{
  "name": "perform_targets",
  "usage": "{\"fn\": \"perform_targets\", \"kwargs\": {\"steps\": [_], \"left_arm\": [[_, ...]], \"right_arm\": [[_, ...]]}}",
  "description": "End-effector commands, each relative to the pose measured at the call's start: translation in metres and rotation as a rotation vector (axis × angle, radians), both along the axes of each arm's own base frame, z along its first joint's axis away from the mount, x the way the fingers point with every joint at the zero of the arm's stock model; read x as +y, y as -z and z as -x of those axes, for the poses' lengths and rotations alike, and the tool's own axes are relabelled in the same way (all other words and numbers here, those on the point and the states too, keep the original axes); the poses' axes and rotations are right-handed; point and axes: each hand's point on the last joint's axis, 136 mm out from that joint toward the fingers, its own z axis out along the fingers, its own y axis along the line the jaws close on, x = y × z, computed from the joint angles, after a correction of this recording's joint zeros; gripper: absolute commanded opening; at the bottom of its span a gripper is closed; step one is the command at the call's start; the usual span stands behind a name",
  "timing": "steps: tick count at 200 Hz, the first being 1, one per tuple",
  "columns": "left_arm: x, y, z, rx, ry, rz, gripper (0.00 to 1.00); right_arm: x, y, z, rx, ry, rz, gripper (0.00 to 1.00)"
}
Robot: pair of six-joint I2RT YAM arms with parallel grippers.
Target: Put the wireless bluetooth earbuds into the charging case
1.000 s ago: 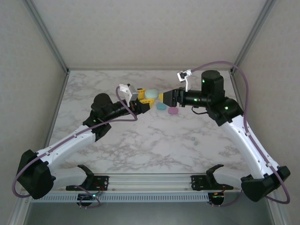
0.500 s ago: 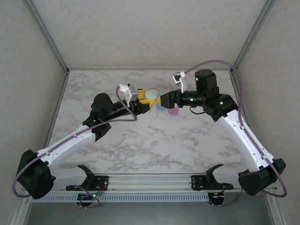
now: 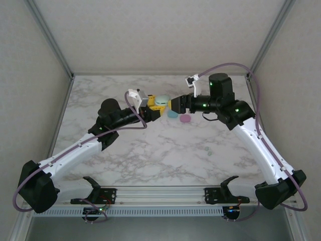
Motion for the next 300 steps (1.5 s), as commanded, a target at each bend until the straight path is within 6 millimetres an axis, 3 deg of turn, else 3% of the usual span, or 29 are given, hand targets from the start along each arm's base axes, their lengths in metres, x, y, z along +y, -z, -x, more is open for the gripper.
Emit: {"fn": "perform_targets", "kwargs": {"steps": [1, 51, 80, 116, 149, 166, 186, 199, 216, 235, 255, 280, 300], "left_arm": [[-0.006, -0.02, 0.023, -0.065, 0.099, 0.018, 0.21], [-0.006, -0.021, 0.024, -0.069, 0.099, 0.022, 0.21], [-0.004, -0.021, 0.023, -0.071, 0.081, 0.021, 0.21], [0.002, -0.015, 0.013, -0.062, 0.006, 0.02, 0.21], [0.004, -0.014, 0.009, -0.055, -0.017, 0.031, 0.21], [0.005, -0.015, 0.007, -0.057, -0.029, 0.043, 0.21], [0.006, -0.018, 0.006, -0.065, -0.037, 0.053, 0.21], [0.006, -0.018, 0.007, -0.064, -0.036, 0.057, 0.21], [0.007, -0.02, 0.008, -0.067, -0.036, 0.062, 0.21], [0.008, -0.019, 0.008, -0.063, -0.04, 0.058, 0.21], [0.009, -0.018, 0.009, -0.064, -0.043, 0.056, 0.21], [0.009, -0.018, 0.009, -0.063, -0.043, 0.053, 0.21], [0.009, -0.018, 0.009, -0.062, -0.043, 0.053, 0.21]], "right_arm": [[0.001, -0.02, -0.021, -0.064, 0.069, -0.037, 0.7], [-0.001, -0.016, -0.033, -0.042, 0.127, -0.015, 0.71], [-0.003, -0.027, -0.033, -0.047, 0.144, -0.046, 0.72], [-0.006, -0.049, -0.013, -0.069, 0.109, -0.103, 0.75], [-0.028, -0.063, 0.004, -0.123, 0.171, -0.105, 0.76], [-0.054, -0.055, 0.0, -0.137, 0.313, -0.048, 0.75], [-0.109, -0.012, -0.016, -0.05, 0.6, 0.11, 0.66], [-0.148, 0.034, -0.021, 0.097, 0.765, 0.218, 0.61], [-0.178, 0.102, -0.016, 0.314, 0.855, 0.302, 0.55], [-0.191, 0.173, 0.0, 0.549, 0.876, 0.34, 0.47], [-0.199, 0.228, 0.019, 0.701, 0.879, 0.397, 0.45], [-0.207, 0.273, 0.037, 0.817, 0.89, 0.492, 0.44], [-0.207, 0.297, 0.045, 0.883, 0.885, 0.527, 0.49]]}}
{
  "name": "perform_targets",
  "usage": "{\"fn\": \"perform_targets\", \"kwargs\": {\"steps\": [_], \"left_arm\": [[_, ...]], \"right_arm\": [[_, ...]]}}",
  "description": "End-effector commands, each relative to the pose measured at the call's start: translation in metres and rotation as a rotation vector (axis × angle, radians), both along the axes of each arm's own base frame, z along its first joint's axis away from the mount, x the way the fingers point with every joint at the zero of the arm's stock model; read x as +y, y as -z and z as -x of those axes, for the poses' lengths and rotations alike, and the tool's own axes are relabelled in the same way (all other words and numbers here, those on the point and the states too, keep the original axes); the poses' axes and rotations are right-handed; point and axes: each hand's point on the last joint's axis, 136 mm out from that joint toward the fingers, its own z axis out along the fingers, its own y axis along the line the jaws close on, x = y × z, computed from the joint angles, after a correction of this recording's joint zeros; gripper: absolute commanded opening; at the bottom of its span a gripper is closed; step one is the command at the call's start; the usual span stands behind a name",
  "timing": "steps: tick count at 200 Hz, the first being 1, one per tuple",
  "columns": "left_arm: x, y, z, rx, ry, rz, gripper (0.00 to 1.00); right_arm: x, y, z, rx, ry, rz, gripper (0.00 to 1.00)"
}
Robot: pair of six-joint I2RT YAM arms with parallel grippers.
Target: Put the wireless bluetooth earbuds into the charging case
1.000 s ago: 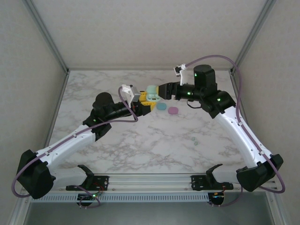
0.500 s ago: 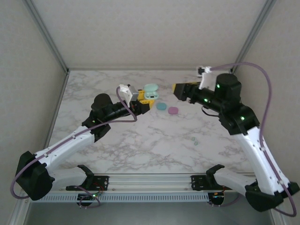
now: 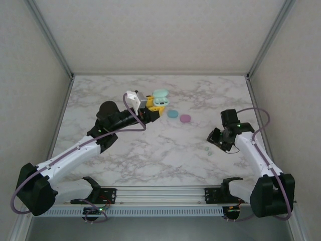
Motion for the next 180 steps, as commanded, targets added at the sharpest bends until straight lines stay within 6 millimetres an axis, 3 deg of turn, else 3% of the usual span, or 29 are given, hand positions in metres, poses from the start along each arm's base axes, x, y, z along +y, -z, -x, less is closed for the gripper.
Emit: {"fn": "perform_targets", "kwargs": {"steps": [1, 30, 81, 101, 141, 180], "left_arm": [[0.003, -0.013, 0.007, -0.038, 0.0, 0.033, 0.21], [0.002, -0.013, 0.007, -0.034, 0.001, 0.032, 0.22], [0.002, -0.014, 0.009, -0.034, 0.008, 0.025, 0.22], [0.004, -0.013, 0.01, -0.034, 0.006, 0.025, 0.22], [0.007, -0.01, 0.011, -0.036, -0.007, 0.009, 0.22], [0.007, -0.007, 0.01, -0.035, -0.012, 0.002, 0.22]], "right_arm": [[-0.001, 0.019, 0.007, 0.061, 0.033, -0.002, 0.49], [0.012, 0.03, -0.005, 0.036, -0.038, -0.057, 0.49], [0.007, 0.041, -0.034, 0.04, -0.108, 0.015, 0.5], [0.014, 0.048, -0.042, 0.051, -0.144, -0.008, 0.5], [0.015, 0.061, -0.043, 0.092, -0.165, -0.003, 0.5], [0.022, 0.068, -0.026, 0.16, -0.168, -0.054, 0.49]]}}
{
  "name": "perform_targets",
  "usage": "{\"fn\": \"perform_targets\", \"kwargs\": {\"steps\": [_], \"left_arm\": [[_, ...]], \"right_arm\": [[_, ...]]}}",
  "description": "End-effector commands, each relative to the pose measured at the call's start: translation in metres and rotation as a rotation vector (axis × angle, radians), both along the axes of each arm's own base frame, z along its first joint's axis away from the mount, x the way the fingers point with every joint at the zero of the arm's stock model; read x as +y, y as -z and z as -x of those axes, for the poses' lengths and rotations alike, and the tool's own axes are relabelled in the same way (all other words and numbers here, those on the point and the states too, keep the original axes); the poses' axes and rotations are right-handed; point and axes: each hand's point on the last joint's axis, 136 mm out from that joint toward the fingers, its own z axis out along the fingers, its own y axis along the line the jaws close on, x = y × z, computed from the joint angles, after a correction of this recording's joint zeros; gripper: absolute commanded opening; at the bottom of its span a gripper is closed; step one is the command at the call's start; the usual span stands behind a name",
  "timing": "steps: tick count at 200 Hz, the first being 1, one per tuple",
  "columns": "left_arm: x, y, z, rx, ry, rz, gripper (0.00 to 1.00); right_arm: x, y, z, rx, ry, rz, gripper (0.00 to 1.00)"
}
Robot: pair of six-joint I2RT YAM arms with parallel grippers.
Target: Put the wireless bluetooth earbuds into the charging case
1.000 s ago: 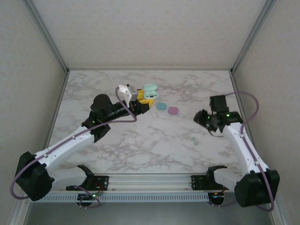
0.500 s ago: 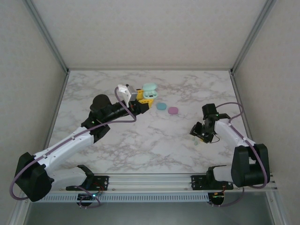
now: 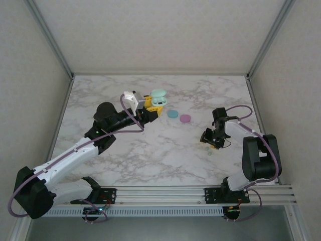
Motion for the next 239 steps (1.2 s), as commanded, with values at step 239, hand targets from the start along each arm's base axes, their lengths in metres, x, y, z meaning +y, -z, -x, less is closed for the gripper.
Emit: {"fn": "perform_targets", "kwargs": {"steps": [239], "left_arm": [[-0.004, 0.001, 0.002, 0.002, 0.014, -0.001, 0.22]], "right_arm": [[0.025, -0.035, 0.011, -0.053, -0.13, -0.016, 0.5]]}}
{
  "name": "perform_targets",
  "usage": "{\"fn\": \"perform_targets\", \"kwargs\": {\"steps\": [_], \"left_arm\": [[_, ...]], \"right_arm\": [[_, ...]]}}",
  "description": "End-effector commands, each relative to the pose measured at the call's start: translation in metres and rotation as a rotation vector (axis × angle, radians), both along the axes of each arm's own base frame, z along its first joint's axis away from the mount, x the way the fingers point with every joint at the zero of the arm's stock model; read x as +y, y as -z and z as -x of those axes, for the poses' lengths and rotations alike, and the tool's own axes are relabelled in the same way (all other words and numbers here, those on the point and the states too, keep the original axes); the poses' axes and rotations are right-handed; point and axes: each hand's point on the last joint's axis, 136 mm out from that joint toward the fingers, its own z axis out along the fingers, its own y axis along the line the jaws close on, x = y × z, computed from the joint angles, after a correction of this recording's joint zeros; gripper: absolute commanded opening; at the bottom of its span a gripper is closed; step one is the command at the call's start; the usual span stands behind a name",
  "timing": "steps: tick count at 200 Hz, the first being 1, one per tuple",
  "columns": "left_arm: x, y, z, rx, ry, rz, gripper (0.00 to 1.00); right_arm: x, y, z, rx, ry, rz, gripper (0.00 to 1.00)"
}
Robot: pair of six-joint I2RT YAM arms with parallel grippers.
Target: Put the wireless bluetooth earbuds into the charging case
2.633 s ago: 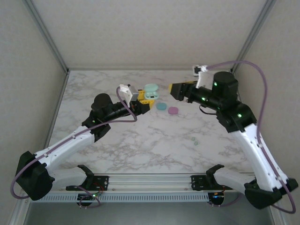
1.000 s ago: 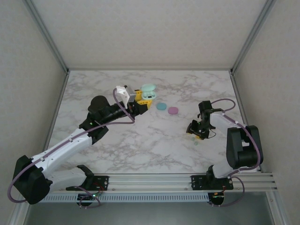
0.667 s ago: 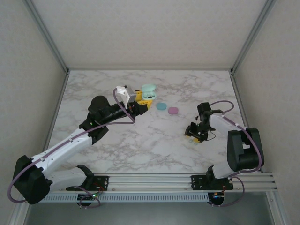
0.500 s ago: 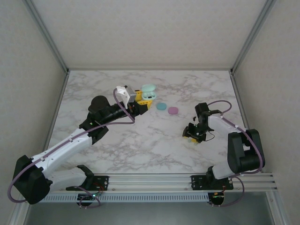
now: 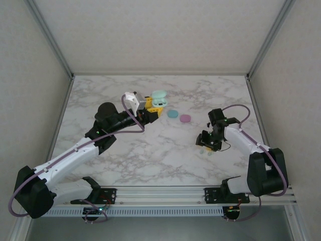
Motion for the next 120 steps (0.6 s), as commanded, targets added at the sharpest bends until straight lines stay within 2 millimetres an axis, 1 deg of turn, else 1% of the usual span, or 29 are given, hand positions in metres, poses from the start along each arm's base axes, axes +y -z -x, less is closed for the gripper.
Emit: {"fn": "perform_targets", "kwargs": {"steps": [1, 25, 41, 71, 120], "left_arm": [[-0.003, -0.007, 0.003, -0.015, 0.014, 0.016, 0.22], [-0.003, -0.01, 0.004, -0.02, 0.016, 0.018, 0.22], [-0.001, -0.01, 0.005, -0.02, 0.01, 0.019, 0.22], [0.002, -0.007, 0.006, -0.017, 0.001, 0.015, 0.22], [-0.001, -0.009, 0.005, -0.019, 0.011, 0.017, 0.22]], "right_arm": [[-0.004, 0.002, -0.018, -0.026, -0.024, 0.022, 0.5], [0.0, 0.018, -0.024, 0.022, -0.037, 0.014, 0.5], [0.005, 0.026, -0.022, 0.049, -0.043, -0.011, 0.5], [0.016, 0.034, -0.008, 0.108, -0.049, -0.083, 0.5], [0.014, 0.039, 0.019, 0.181, -0.023, -0.074, 0.5]]}}
